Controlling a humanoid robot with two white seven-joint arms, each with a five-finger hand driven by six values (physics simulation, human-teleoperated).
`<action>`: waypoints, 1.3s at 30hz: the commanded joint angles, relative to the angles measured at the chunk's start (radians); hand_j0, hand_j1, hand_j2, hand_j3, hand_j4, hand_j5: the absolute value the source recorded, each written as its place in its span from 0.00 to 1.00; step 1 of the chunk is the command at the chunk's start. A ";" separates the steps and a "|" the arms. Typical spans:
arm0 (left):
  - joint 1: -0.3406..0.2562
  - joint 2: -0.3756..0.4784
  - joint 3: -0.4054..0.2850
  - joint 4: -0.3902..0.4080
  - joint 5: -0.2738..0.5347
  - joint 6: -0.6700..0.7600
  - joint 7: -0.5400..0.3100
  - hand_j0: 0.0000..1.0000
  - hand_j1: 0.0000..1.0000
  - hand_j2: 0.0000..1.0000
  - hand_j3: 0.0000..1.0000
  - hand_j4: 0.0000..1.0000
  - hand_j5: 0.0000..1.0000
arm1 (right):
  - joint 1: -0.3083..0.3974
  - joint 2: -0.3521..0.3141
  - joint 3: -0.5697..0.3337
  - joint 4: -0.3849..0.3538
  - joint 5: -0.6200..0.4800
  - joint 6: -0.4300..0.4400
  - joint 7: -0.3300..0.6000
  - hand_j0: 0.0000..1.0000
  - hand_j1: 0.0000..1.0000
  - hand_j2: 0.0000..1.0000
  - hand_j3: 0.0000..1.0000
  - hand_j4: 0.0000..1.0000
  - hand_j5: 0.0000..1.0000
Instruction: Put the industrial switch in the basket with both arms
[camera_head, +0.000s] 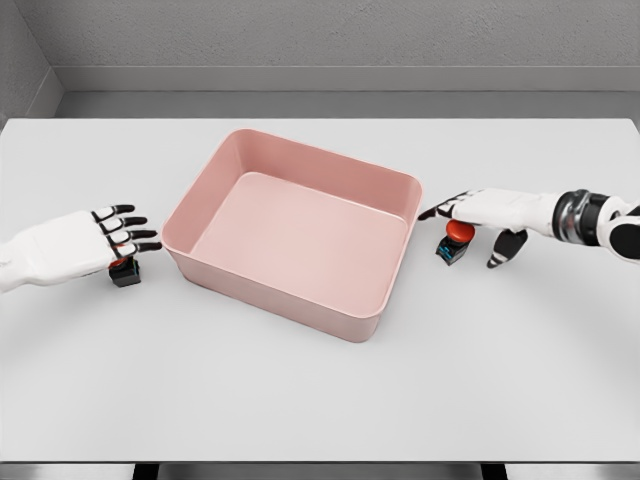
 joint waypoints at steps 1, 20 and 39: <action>0.000 0.003 -0.006 -0.008 0.004 0.000 -0.008 0.95 0.95 0.95 0.95 0.95 0.95 | 0.000 0.000 0.005 -0.002 -0.002 0.001 0.000 1.00 1.00 1.00 1.00 1.00 1.00; 0.002 0.030 -0.011 -0.025 0.007 0.000 -0.097 0.31 0.31 0.31 0.31 0.31 0.31 | 0.000 0.004 0.016 -0.011 -0.002 -0.006 0.000 0.62 0.62 0.62 0.62 0.62 0.62; -0.044 0.052 0.126 -0.025 0.066 0.000 -0.097 0.23 0.23 0.23 0.23 0.23 0.23 | 0.000 -0.012 -0.076 -0.042 -0.002 -0.008 0.000 0.47 0.47 0.47 0.47 0.47 0.47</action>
